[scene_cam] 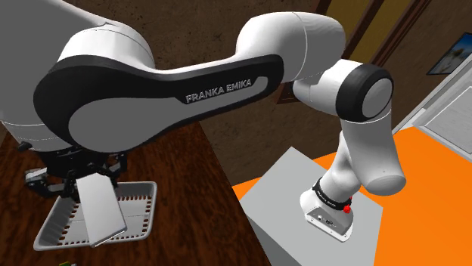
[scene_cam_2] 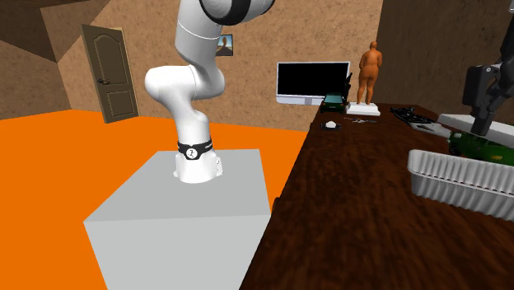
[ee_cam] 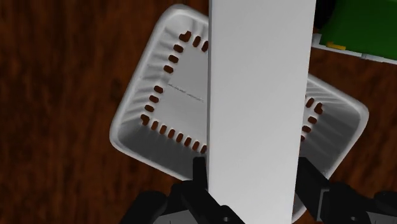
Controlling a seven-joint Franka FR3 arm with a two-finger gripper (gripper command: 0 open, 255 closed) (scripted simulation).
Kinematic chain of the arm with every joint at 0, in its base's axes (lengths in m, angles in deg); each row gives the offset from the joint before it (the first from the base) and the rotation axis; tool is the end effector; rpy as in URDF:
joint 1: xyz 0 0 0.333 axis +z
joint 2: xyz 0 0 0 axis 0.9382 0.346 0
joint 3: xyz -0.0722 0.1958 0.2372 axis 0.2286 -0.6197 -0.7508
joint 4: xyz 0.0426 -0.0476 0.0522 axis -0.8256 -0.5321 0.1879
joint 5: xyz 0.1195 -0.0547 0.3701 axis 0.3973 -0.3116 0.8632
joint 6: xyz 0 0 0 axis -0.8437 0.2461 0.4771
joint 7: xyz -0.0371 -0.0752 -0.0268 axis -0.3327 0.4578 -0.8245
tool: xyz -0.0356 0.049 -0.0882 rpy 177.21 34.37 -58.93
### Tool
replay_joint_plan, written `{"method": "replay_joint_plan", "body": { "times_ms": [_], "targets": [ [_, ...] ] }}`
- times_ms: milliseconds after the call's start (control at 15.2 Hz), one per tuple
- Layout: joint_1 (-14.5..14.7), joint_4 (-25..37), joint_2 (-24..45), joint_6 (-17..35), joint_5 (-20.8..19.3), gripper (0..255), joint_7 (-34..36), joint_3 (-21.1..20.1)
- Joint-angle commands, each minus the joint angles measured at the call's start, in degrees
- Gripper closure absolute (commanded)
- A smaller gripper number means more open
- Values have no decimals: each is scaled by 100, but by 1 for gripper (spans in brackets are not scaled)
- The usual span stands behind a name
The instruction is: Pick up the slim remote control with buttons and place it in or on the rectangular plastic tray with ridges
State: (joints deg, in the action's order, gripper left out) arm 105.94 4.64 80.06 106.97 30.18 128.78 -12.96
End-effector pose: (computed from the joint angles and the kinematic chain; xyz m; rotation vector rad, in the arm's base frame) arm 0.4233 0.5948 0.4471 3.1030 -0.3408 0.0096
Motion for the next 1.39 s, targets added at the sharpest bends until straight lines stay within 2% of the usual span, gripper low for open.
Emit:
{"method": "replay_joint_plan", "body": {
  "times_ms": [0,660,1188,1254,1320],
  "targets": [
    [-12,-138,9,146,-11,255,36,4],
    [-113,-802,105,872,-84,255,133,47],
    [-114,-802,105,872,-84,255,133,47],
    [-113,-801,106,872,-85,0,133,47],
    [-112,-800,107,872,-85,0,133,47]
  ]
}}
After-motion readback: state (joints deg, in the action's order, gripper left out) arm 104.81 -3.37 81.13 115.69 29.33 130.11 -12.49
